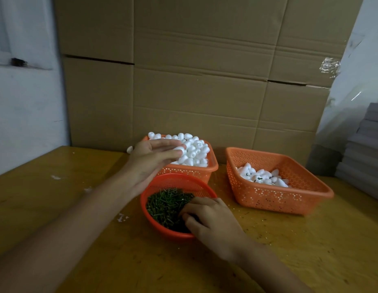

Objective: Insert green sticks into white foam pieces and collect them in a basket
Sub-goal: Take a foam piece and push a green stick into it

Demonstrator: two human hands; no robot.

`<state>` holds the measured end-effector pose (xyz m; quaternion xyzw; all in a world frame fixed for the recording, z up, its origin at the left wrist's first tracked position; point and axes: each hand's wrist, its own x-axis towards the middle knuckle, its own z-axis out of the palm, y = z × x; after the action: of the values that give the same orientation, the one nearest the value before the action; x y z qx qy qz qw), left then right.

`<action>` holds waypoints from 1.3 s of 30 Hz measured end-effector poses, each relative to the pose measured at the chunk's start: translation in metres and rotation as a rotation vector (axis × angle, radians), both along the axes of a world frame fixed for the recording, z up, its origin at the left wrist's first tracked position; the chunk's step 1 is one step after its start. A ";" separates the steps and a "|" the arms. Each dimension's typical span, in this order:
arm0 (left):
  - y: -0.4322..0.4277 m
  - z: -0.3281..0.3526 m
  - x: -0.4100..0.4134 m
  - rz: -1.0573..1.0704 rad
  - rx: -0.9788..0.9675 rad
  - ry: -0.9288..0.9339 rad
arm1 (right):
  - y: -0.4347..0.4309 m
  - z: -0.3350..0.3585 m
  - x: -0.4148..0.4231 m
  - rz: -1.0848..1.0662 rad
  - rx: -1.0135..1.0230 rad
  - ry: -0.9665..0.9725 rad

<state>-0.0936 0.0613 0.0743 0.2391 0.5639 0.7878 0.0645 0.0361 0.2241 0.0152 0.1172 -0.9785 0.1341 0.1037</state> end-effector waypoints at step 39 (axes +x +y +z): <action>-0.030 -0.031 0.057 -0.141 -0.089 0.168 | 0.006 -0.004 0.000 -0.057 -0.730 0.279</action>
<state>-0.0362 0.0314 0.0429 0.3402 0.5837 0.7326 0.0830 0.0366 0.2305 0.0110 0.0623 -0.8458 0.4532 0.2745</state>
